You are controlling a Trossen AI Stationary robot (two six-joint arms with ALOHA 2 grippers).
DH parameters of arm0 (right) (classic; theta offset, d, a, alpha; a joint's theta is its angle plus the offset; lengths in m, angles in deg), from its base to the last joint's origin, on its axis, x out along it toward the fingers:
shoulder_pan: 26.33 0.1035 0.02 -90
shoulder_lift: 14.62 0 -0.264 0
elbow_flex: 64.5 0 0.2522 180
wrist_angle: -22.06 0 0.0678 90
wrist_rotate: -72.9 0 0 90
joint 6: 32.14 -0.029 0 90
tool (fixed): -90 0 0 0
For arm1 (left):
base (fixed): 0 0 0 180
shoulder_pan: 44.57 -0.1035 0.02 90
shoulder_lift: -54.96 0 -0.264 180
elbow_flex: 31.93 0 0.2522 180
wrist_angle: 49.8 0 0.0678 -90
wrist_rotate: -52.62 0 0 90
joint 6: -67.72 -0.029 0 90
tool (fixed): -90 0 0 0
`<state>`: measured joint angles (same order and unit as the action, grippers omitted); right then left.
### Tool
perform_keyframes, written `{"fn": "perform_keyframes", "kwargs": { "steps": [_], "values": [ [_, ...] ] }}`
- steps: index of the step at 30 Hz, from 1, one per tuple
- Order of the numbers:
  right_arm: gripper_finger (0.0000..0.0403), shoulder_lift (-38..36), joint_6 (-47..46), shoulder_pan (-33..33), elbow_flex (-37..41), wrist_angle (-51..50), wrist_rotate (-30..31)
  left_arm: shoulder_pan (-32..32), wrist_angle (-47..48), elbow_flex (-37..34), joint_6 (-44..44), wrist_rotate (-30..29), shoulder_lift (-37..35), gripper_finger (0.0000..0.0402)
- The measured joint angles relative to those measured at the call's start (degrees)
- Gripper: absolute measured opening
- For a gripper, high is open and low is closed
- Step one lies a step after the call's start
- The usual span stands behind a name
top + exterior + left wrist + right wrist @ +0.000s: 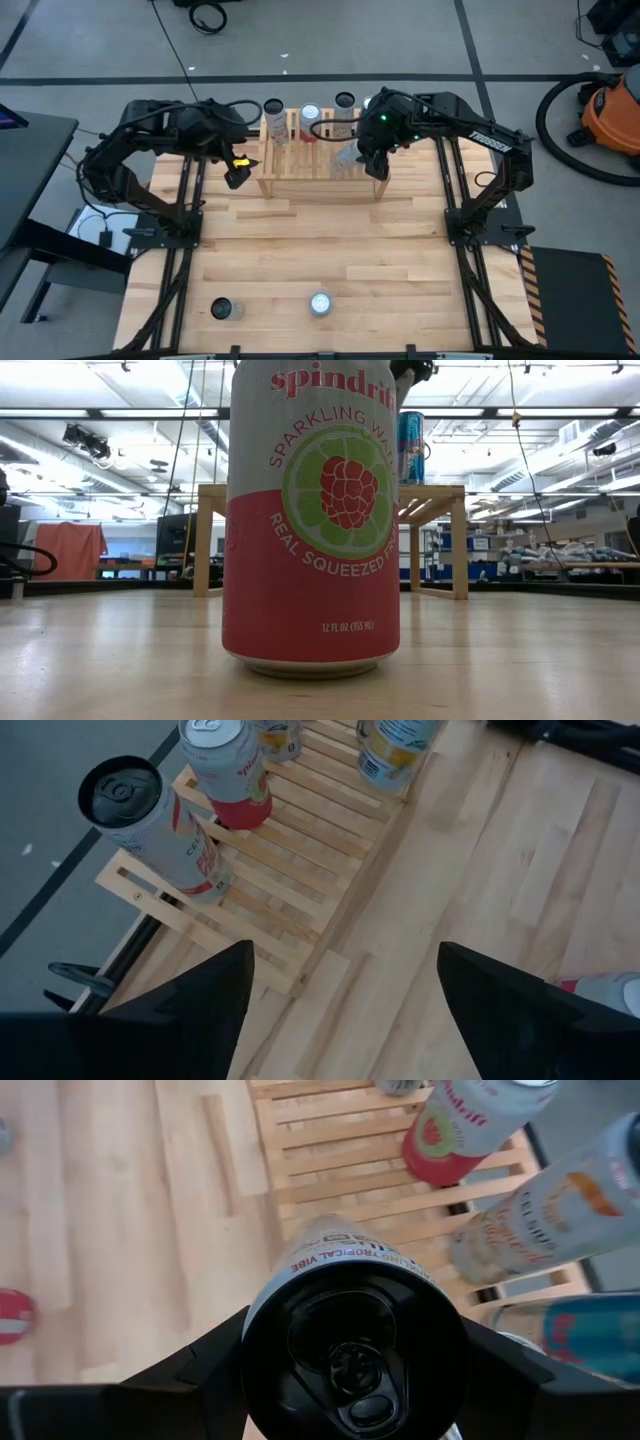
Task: Place canned beverage on shelf
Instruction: Put the white and yellow soda can on the shelf aligned with the other white and yellow soda can
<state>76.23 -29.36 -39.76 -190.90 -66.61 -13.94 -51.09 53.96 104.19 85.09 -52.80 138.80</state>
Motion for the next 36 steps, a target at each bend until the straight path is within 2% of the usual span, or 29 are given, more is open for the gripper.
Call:
{"fn": "perform_keyframes", "kwargs": {
  "steps": [3,7,25,36],
  "values": [
    [0.0266,0.00,2.00,0.00,0.00,0.06,3.17,0.01,0.01,0.00,0.49,0.01,-0.12,0.0318],
    [0.0266,0.00,5.55,-0.11,0.00,1.55,3.80,0.00,0.02,0.00,1.95,0.02,-0.09,0.0318],
    [0.0266,0.00,4.94,-0.33,3.54,1.96,2.71,0.00,0.02,0.00,4.44,0.08,-0.09,0.0318],
    [0.0266,4.32,4.86,-2.95,2.26,3.46,1.49,0.01,0.00,0.00,3.95,0.04,-0.09,0.0318]
  ]
}}
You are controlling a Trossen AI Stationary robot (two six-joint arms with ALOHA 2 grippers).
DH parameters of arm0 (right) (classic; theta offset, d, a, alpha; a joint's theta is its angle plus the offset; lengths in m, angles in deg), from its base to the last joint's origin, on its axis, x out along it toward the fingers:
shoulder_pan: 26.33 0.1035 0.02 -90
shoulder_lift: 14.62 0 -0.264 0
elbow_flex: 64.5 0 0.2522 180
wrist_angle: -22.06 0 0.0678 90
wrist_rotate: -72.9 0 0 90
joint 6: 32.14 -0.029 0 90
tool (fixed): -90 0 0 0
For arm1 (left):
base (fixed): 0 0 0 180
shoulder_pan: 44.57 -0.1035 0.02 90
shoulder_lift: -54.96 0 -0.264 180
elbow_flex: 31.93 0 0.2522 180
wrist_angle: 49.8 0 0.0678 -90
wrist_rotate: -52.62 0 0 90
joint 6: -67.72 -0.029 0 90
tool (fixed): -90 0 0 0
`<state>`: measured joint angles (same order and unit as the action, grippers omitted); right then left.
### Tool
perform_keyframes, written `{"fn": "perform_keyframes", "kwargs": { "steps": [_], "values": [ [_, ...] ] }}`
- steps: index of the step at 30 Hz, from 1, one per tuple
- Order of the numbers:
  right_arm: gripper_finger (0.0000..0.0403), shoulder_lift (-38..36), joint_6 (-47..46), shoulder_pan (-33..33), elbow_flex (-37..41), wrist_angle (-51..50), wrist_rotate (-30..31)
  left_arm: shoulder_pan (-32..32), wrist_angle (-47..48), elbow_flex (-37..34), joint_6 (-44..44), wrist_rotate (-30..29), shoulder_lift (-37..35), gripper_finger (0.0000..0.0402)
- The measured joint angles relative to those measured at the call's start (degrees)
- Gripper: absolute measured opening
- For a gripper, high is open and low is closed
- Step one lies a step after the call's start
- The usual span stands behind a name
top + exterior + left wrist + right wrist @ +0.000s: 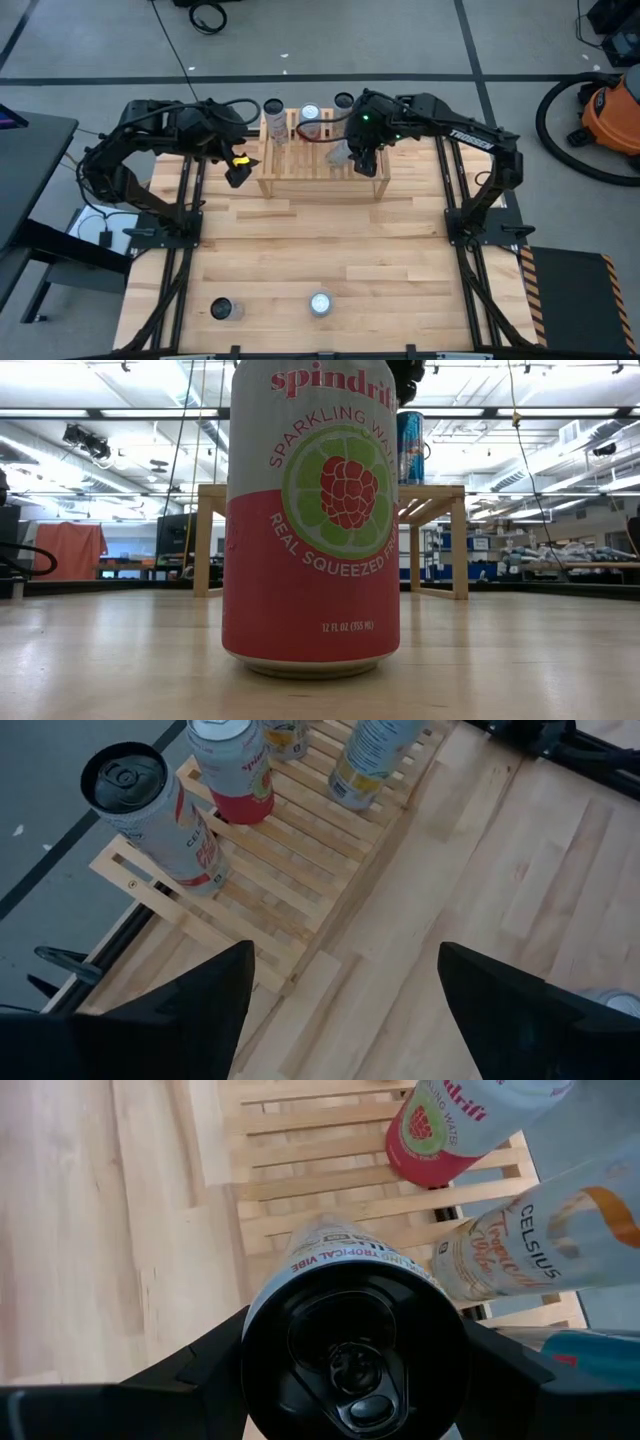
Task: Place canned beverage on shelf
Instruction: Put the white and yellow soda can on the shelf aligned with the other white and yellow soda can
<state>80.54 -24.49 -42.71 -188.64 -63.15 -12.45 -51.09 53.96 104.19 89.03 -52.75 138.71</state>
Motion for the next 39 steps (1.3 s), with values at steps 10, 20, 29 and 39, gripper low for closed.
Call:
{"fn": "perform_keyframes", "kwargs": {
  "steps": [10,20,29,39],
  "values": [
    [0.0266,0.19,0.37,-0.02,-7.69,-2.24,-0.28,-0.01,0.02,0.00,-0.09,0.00,0.00,0.0318],
    [0.0266,2.44,2.91,-1.08,-8.47,-4.82,-2.19,-0.01,0.02,0.00,0.18,0.00,-0.02,0.0318],
    [0.0266,8.94,3.04,-1.51,-15.83,-11.18,-1.29,0.01,0.02,0.00,0.27,-0.01,-0.02,0.0318],
    [0.0266,10.59,2.58,-2.14,-20.71,-14.74,-1.47,0.00,0.02,0.00,-0.12,-0.02,-0.02,0.0318]
  ]
}}
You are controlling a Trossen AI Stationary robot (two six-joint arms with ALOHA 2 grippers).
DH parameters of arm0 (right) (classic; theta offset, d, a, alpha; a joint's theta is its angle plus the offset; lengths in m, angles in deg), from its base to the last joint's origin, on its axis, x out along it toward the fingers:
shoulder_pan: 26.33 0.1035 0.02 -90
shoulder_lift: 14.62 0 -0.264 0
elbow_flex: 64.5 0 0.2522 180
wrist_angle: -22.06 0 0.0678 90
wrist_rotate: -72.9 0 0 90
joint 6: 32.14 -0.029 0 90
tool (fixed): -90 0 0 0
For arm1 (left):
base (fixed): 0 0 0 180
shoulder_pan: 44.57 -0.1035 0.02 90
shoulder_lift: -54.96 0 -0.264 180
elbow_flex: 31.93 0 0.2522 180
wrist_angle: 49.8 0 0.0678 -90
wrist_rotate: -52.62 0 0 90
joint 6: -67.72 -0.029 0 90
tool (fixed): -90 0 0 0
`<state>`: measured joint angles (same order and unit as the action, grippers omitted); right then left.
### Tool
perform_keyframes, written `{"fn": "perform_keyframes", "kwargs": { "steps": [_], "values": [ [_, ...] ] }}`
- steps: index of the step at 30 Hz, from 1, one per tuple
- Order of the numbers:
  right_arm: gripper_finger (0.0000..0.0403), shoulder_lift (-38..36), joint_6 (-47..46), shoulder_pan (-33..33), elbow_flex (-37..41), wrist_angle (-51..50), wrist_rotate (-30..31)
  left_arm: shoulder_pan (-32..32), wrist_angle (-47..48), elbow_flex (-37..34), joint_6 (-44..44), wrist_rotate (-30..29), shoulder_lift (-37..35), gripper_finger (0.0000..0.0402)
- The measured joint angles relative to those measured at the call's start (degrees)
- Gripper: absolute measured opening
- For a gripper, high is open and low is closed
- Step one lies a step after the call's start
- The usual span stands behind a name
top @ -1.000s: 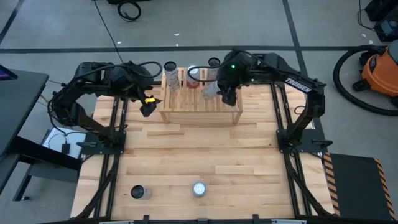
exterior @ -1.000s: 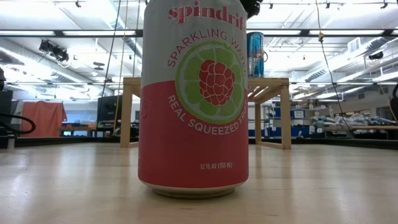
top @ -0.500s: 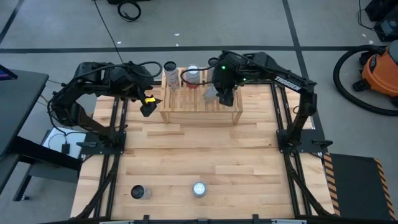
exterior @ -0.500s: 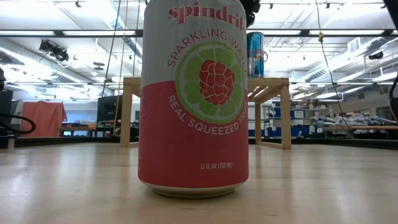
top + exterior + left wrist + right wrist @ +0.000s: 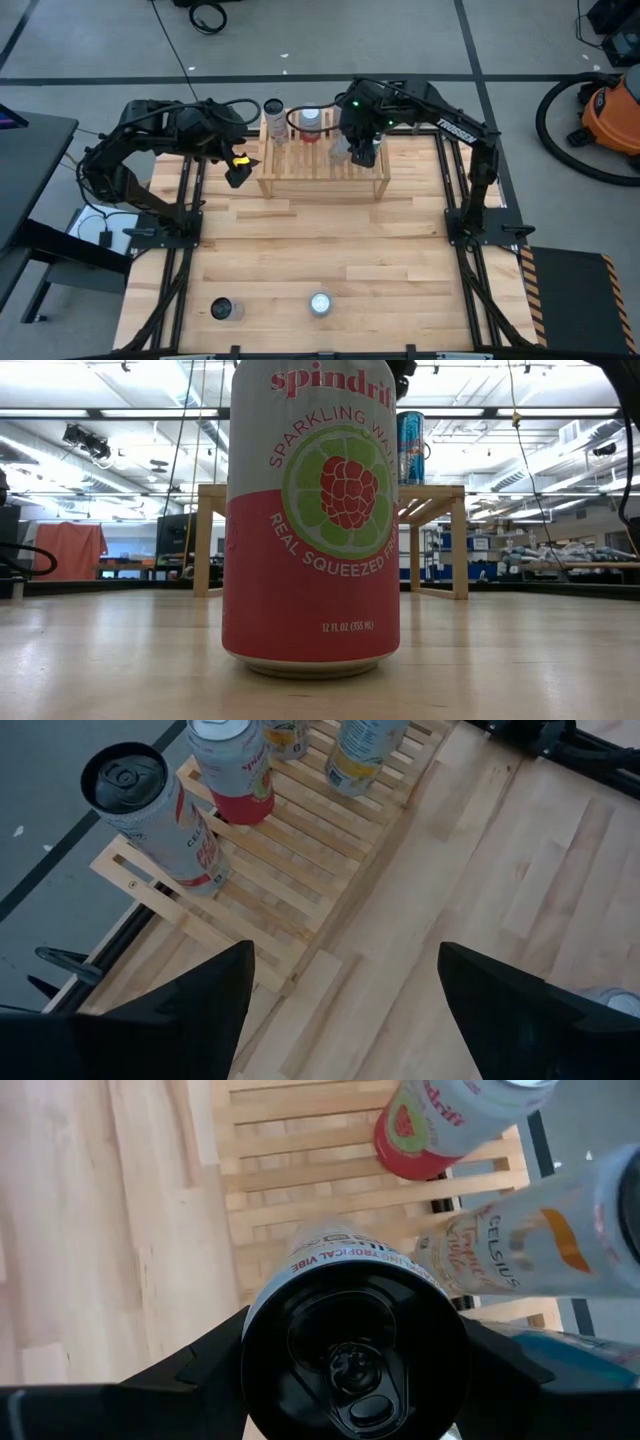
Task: Place canned beverage on shelf
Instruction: Put the white and yellow soda can on the shelf aligned with the other white and yellow soda can
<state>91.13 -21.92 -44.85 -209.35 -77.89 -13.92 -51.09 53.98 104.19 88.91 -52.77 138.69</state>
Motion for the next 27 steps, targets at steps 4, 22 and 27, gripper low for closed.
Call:
{"fn": "perform_keyframes", "kwargs": {
  "steps": [4,22,27],
  "values": [
    [0.0266,-0.01,-1.51,-0.05,-0.02,-1.98,0.20,0.00,0.00,0.00,-1.22,0.00,-0.04,0.0318],
    [0.0270,0.07,-2.67,0.42,0.00,-2.64,-0.31,0.00,0.00,0.00,-0.85,0.00,-0.04,0.0318],
    [0.0271,0.07,-2.60,0.44,0.00,-2.36,-0.31,0.00,0.00,0.00,-0.85,0.00,-0.04,0.0318]
  ]
}}
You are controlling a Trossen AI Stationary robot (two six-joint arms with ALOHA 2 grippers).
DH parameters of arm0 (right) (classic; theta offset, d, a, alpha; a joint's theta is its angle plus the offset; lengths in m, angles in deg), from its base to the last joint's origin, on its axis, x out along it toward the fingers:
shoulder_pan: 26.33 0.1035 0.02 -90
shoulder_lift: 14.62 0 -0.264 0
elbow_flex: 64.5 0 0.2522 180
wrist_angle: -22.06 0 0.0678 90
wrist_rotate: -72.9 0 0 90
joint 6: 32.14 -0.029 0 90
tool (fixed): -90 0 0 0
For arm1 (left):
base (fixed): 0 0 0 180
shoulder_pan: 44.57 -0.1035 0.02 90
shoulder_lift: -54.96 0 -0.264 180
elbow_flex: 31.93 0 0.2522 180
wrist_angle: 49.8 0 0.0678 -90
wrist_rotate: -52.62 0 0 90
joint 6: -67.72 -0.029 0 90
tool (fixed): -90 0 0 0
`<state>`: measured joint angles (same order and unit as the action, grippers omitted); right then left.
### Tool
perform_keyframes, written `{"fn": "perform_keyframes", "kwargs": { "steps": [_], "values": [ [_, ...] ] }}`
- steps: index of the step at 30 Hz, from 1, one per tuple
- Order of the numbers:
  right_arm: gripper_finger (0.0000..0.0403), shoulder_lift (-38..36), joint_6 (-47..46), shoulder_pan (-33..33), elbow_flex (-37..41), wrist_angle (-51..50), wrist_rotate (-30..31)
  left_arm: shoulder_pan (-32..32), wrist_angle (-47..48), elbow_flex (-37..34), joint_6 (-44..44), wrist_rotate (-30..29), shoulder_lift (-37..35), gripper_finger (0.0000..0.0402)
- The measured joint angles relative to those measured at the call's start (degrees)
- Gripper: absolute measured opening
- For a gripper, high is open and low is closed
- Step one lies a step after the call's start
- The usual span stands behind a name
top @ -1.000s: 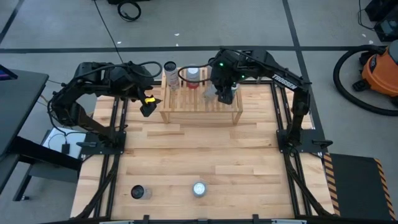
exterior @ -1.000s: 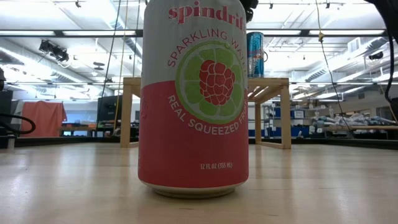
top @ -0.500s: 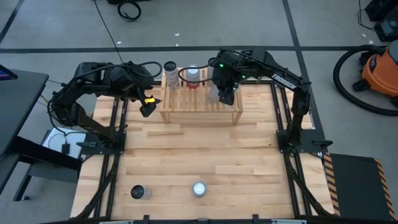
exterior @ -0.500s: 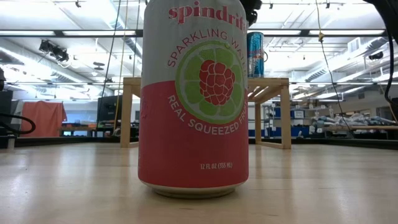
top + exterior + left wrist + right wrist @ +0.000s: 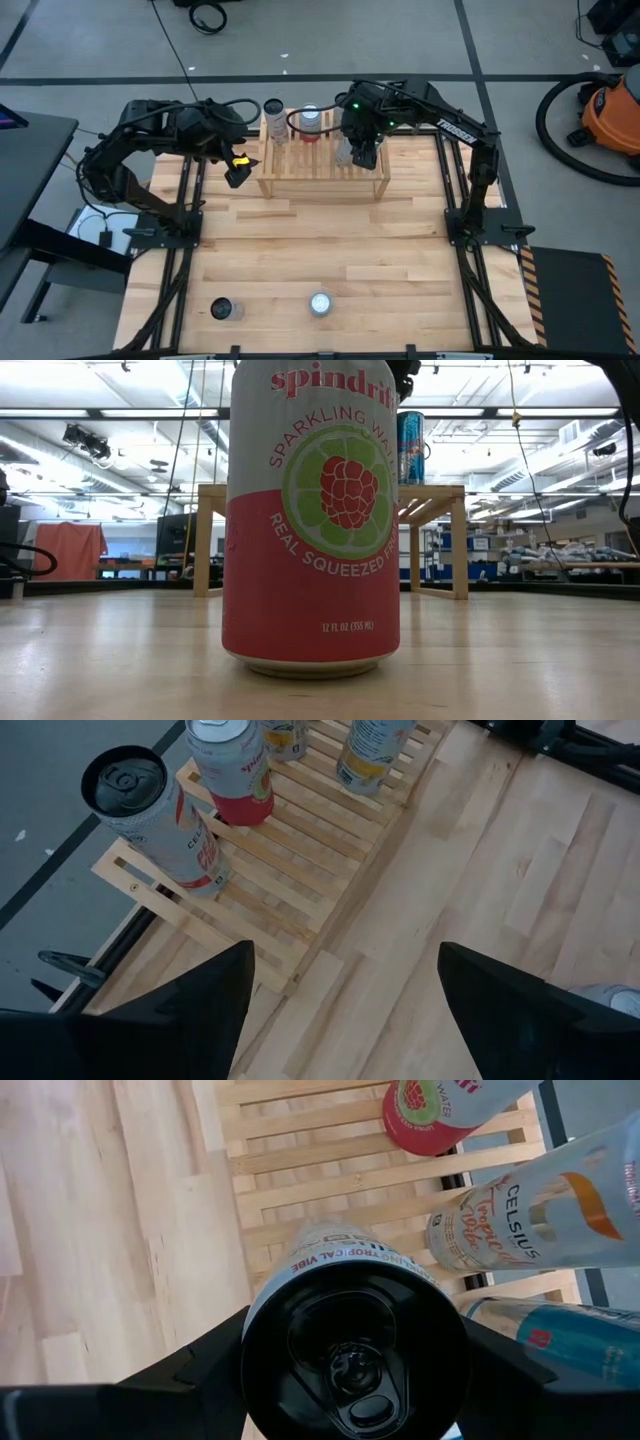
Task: Place canned beverage on shelf
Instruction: Put the white and yellow soda can on the shelf aligned with the other white and yellow soda can
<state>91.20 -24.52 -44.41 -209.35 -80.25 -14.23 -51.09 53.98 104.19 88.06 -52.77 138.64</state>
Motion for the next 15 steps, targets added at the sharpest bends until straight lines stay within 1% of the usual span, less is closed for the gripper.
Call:
{"fn": "perform_keyframes", "kwargs": {
  "steps": [15],
  "values": [
    [0.0282,-0.20,0.81,-0.52,2.86,2.83,-0.02,0.00,0.00,0.00,0.02,0.04,0.00,0.0318]
  ]
}}
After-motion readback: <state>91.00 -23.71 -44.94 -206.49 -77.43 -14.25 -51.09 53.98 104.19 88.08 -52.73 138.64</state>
